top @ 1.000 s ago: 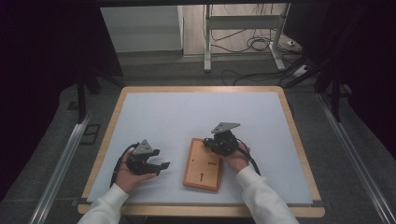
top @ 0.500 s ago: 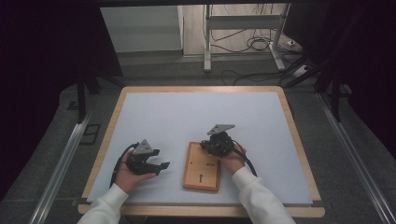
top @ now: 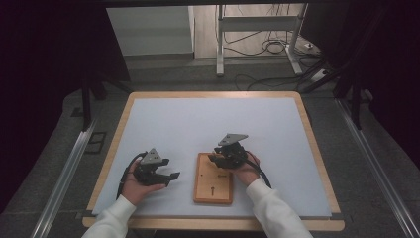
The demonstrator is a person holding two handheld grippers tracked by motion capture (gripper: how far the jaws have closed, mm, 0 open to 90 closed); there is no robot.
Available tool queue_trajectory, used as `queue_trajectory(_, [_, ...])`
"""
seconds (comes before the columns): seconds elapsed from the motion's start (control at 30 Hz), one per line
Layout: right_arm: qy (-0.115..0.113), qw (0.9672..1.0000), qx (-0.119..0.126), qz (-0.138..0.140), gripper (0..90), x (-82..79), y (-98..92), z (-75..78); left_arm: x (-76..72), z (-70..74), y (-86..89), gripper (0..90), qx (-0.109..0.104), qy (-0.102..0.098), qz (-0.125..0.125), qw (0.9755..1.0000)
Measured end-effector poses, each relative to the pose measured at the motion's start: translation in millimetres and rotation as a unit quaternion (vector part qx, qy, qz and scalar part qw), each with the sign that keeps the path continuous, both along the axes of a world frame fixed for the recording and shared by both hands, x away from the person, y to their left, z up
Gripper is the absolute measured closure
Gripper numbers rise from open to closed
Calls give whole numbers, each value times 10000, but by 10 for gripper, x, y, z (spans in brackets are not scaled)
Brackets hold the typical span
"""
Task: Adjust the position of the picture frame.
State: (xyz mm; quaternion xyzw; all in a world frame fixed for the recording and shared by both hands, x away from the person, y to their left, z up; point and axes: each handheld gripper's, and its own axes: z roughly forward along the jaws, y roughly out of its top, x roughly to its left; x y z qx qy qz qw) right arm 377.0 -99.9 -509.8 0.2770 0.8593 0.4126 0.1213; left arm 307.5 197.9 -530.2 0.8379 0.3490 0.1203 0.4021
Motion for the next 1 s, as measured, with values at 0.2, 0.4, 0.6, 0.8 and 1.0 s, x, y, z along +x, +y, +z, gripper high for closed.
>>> queue_trajectory(0.2, [-35,9993,172,-333,386,-91,-231,110,8,2,5,298,-17,-1,7,10000])
queue_trajectory(0.4, [-69,9976,200,-659,321,-290,-603,179,13,2,-14,297,6,-15,-26,10000])
queue_trajectory(0.6, [42,9961,184,-867,296,-484,-884,122,22,-3,-19,297,14,-15,-42,10000])
queue_trajectory(0.8, [106,9957,-14,-922,271,-791,-1098,-19,19,-3,-28,297,26,-18,-45,10000])
queue_trajectory(1.0, [31,9955,-14,-942,262,-963,-1199,-1,17,-8,-42,297,48,-10,-42,10000])
